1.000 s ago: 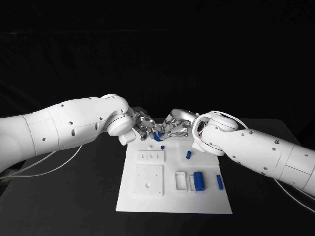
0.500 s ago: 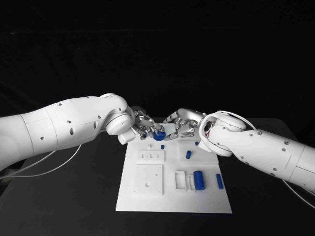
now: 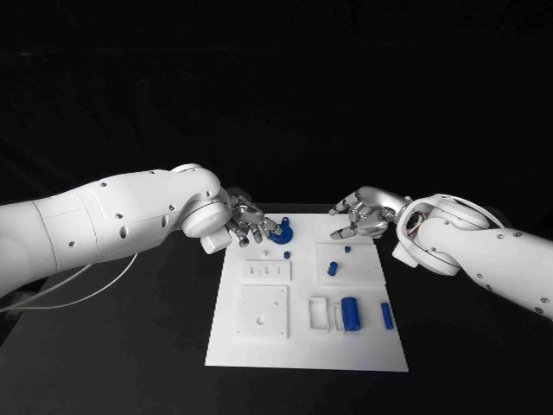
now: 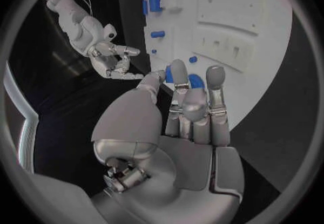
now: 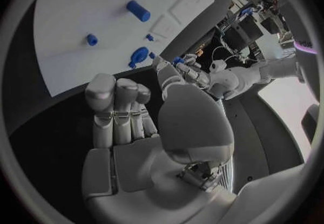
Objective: Assemble the parts on the task board
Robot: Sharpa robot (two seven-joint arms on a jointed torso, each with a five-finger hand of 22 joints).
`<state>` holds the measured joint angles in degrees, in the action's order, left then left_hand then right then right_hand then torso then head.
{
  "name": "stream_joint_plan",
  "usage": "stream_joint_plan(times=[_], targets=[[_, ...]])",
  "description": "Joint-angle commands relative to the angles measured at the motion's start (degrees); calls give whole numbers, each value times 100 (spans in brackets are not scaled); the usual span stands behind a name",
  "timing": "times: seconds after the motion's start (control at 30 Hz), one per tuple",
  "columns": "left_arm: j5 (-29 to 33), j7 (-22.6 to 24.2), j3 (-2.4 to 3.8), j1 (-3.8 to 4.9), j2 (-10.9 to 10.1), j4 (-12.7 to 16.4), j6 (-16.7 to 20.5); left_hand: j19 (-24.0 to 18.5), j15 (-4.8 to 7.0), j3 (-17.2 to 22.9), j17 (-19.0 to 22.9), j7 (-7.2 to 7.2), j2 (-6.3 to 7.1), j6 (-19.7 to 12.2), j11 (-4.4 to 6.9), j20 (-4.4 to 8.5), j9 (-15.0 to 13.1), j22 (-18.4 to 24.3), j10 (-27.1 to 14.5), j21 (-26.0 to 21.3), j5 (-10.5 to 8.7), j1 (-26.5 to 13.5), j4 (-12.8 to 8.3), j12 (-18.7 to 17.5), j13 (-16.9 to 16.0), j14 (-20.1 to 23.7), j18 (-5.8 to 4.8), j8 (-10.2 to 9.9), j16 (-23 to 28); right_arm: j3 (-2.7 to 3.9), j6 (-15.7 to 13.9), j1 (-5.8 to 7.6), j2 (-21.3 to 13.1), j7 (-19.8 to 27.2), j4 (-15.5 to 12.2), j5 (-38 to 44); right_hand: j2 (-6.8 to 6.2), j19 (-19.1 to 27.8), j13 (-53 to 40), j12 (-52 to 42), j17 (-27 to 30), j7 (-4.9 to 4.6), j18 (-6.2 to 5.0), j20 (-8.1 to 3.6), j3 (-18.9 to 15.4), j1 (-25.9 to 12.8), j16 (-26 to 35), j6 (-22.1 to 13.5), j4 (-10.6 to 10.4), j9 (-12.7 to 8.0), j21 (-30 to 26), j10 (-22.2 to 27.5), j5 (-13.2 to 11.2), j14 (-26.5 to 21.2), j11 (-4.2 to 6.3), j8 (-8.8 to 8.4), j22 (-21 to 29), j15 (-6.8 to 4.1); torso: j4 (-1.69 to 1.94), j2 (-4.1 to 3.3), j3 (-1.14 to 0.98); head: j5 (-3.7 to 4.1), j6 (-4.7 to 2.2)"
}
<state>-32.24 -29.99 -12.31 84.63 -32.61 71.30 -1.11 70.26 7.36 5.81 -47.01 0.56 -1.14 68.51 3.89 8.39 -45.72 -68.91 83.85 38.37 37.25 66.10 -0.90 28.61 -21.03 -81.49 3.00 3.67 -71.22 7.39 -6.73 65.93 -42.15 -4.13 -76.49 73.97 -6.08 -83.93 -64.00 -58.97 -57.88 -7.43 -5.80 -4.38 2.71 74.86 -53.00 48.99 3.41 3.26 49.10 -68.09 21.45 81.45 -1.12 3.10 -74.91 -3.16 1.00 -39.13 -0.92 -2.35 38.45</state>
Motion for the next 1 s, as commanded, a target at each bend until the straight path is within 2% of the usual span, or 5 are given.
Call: stream_joint_plan(times=[0.03,0.17,0.33,0.77,1.0], targets=[[-390,-135,-41,-42,6,23,27,55,11,704,-9,-116,-55,139,34,6,-938,-12,290,-20,25,-6,-758,29,12,-41,-75,20,-28,53,-662,0,-51,300,64,-519,140,-351,217,168,13,46,-49,-18,33,-143,-1,729,75,40,6,-13,200,49,58,38,-584,-52,6,3,-3,4,20],[-675,-181,-104,-124,30,25,219,70,12,704,-18,-120,-52,155,33,7,-948,-25,291,-29,61,-16,-770,50,17,-53,-75,23,-30,179,-1572,13,-103,394,254,-946,121,-364,480,277,-21,88,-29,-61,113,-331,-25,847,-26,48,142,-85,89,142,91,49,-584,-82,19,-3,7,24,40],[-853,-215,-128,-238,76,15,395,90,11,707,-39,-124,-40,177,31,6,-970,-47,293,-41,133,-37,-783,86,27,-70,-75,24,-39,275,-1987,49,-55,538,529,-1374,175,-356,629,334,38,89,-29,-66,-1,-347,68,846,10,48,62,-41,224,139,95,49,-550,-83,16,-11,9,20,86],[-1149,-211,-139,-419,165,37,549,119,14,727,-67,-134,-18,204,32,7,-1061,-121,293,-88,243,-90,-805,145,59,-77,-76,26,-55,376,-2224,106,108,662,820,-1604,202,-351,704,362,74,86,-34,-62,-67,-349,129,834,72,48,-9,-3,312,126,93,49,-532,-80,29,-16,8,52,204],[-1177,-219,-139,-467,219,6,530,135,15,744,-66,-144,-8,219,33,6,-1182,-170,292,-136,294,-118,-795,159,78,-77,-76,28,-55,396,-2237,128,178,629,867,-1570,261,-351,750,364,66,84,-29,-58,-192,-303,144,840,351,48,-27,21,223,113,90,49,-542,-75,14,-11,8,13,233]])
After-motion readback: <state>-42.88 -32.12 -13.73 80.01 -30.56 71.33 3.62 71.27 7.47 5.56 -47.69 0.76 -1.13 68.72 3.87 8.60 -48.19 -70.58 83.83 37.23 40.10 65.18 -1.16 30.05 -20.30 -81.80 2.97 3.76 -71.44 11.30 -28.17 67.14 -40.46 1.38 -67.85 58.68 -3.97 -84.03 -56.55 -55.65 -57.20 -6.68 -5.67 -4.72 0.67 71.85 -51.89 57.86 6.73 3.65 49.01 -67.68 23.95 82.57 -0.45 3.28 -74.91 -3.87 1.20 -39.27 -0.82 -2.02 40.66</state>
